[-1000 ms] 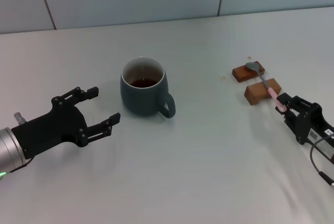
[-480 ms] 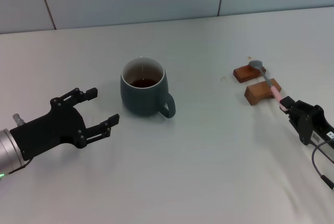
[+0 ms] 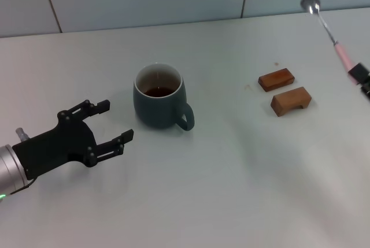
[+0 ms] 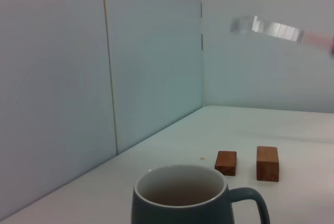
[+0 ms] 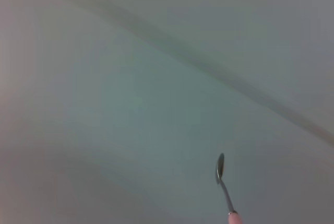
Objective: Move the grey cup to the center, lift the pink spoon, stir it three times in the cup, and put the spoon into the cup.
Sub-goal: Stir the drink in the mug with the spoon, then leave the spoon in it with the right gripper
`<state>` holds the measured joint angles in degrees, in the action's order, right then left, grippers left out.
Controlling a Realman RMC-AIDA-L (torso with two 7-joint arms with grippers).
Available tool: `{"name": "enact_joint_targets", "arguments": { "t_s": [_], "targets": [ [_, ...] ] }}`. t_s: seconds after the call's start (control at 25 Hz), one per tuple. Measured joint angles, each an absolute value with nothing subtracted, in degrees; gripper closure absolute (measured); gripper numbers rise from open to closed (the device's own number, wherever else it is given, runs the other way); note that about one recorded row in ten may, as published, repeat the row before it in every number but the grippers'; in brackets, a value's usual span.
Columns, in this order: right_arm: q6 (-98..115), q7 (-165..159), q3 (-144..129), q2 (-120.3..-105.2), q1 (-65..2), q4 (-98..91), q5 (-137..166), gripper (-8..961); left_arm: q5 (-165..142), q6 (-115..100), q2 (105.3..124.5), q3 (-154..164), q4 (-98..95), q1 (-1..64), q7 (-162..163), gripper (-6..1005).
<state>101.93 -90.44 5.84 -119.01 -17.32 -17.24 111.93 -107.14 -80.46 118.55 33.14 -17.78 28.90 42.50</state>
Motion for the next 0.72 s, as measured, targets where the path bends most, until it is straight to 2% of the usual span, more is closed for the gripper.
{"name": "enact_joint_targets", "arguments": {
  "t_s": [0.08, 0.12, 0.16, 0.28, 0.72],
  "targets": [
    [112.57, -89.15, 2.92, -119.22, -18.86, -29.08, 111.85, 848, -107.13, -80.49, 118.56, 33.25, -18.01, 28.9, 42.62, 180],
    [112.57, -89.15, 2.92, -119.22, -18.86, -29.08, 111.85, 848, -107.13, -80.5, 118.55, 33.49, -18.27, 28.9, 42.75, 180],
    [116.63, -91.04, 2.2, -119.51, -20.08, -38.14, 111.69, 848, -107.13, -80.5, 118.56, 33.6, -18.36, 28.93, 42.82, 180],
    [119.52, -95.54, 0.83, -119.65, -22.05, -49.49, 111.64, 848, -107.13, -80.54, 118.57, 33.88, -18.53, 29.01, 43.17, 180],
    [115.08, -113.57, -22.05, -119.92, -23.28, -86.04, 111.7, 843, -107.13, -80.73, 118.57, 34.54, -19.26, 29.62, 44.63, 181]
  ]
}}
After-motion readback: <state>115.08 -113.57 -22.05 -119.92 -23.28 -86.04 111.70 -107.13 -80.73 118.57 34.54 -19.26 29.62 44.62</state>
